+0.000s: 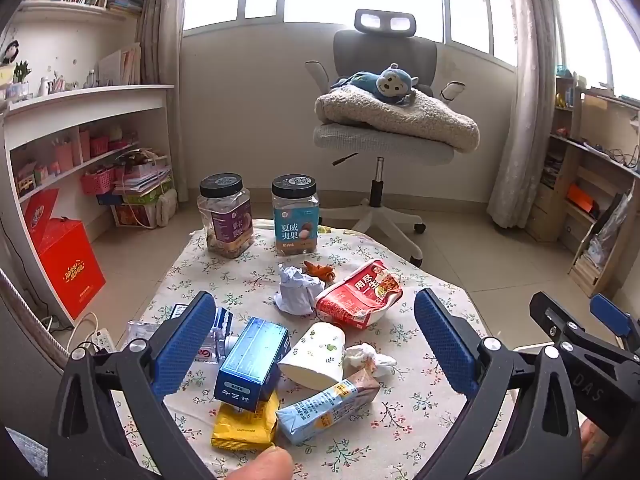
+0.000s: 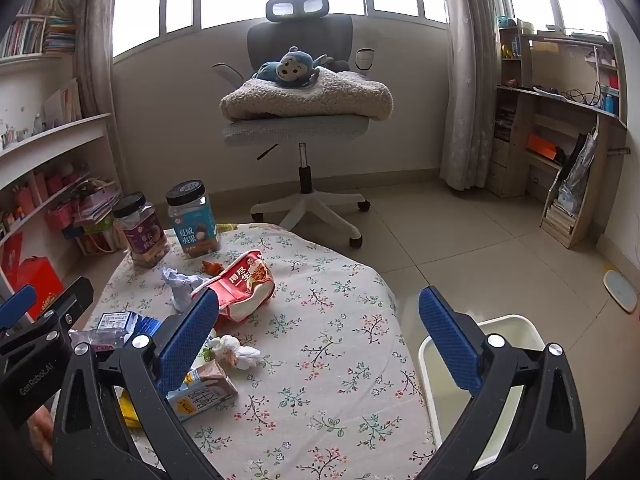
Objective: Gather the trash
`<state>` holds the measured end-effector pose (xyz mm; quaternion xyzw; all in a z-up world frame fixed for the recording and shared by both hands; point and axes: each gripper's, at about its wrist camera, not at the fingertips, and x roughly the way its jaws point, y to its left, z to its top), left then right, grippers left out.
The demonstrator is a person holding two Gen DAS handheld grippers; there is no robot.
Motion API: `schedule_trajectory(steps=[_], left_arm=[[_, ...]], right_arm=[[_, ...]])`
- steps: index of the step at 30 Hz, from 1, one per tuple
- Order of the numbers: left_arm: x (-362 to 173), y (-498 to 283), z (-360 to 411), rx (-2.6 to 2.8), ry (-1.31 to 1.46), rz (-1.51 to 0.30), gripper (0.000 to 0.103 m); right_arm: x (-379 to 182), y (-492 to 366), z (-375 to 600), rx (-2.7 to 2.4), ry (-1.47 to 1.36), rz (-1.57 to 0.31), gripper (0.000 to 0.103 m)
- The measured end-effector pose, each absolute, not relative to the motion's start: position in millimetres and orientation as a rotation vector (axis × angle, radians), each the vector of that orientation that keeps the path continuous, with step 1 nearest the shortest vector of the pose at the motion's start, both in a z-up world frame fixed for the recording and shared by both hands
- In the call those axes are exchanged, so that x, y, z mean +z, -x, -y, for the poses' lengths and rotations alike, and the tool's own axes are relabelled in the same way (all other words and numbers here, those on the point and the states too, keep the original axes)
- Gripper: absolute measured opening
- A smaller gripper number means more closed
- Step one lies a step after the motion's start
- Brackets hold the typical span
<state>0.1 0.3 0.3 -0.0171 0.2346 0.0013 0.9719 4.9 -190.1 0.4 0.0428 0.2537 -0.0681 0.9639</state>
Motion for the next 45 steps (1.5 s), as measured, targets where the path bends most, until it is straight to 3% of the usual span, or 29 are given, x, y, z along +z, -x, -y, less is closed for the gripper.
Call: schedule_trajectory(steps=[45], left_arm=[[-1.8,-1.9,-5.0,0.005,0.043,-0.504,0.097]], right_arm=[[-3.7,-5.6,189.6,-0.129,-0.098,-0.531,0.096]])
